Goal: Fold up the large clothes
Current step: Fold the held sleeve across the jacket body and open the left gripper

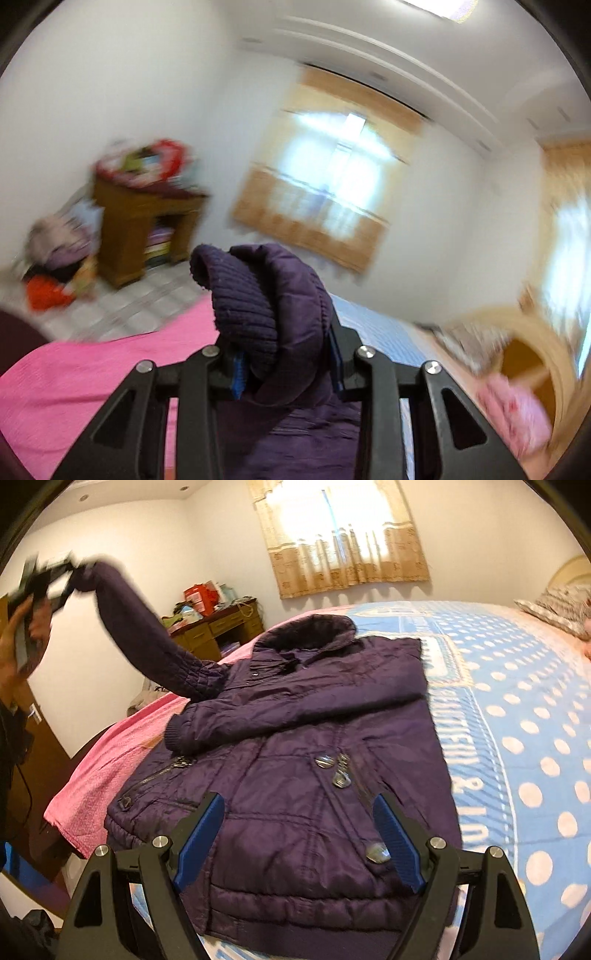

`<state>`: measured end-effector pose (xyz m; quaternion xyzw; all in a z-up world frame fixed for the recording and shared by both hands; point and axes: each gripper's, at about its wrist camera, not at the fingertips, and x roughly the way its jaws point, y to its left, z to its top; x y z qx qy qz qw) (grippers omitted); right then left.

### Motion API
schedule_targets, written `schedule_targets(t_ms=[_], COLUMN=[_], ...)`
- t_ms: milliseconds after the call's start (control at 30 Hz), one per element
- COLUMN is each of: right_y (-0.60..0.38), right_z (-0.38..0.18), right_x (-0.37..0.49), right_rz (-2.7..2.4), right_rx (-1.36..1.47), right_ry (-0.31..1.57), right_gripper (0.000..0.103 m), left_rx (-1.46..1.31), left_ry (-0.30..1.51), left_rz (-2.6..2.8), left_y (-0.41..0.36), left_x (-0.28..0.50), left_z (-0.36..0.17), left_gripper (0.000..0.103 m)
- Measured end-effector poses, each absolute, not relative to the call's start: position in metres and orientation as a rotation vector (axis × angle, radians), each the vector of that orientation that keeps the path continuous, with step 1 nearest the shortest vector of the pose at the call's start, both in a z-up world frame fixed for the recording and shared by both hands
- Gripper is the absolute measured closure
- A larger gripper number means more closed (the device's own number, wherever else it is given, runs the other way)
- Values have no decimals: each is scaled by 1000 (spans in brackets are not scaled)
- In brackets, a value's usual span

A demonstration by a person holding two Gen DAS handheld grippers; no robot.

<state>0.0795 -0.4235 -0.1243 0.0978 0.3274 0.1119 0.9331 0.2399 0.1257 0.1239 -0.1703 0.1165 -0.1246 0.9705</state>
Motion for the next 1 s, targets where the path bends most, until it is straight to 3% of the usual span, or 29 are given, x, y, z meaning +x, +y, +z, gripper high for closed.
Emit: schedule_targets(t_ms=[133, 200, 233, 267, 433, 533, 800, 1000], right_y=[-442, -452, -455, -459, -479, -487, -485, -431], right_z=[-135, -139, -139, -138, -139, -132, -80, -38], right_x=[73, 69, 67, 64, 67, 76, 134, 252], right_rz=[181, 163, 160, 150, 105, 97, 165, 320], right_rx=[241, 257, 260, 258, 273, 276, 272, 165], right_ry=[699, 711, 707, 702, 719, 714, 667, 690], right_gripper=[20, 20, 20, 20, 20, 20, 20, 20], left_rx=[-206, -149, -136, -108, 56, 113, 205, 221], left_ry=[288, 375, 401, 431, 463, 449, 619, 708], left_rz=[-404, -432, -445, -486, -588, -518, -139, -191], left_y=[3, -63, -80, -102, -129, -91, 12, 35], left_x=[246, 251, 250, 244, 217, 227, 323, 346], left_z=[97, 63, 56, 37, -13, -31, -85, -117], left_gripper=[64, 40, 22, 15, 13, 0, 1, 1])
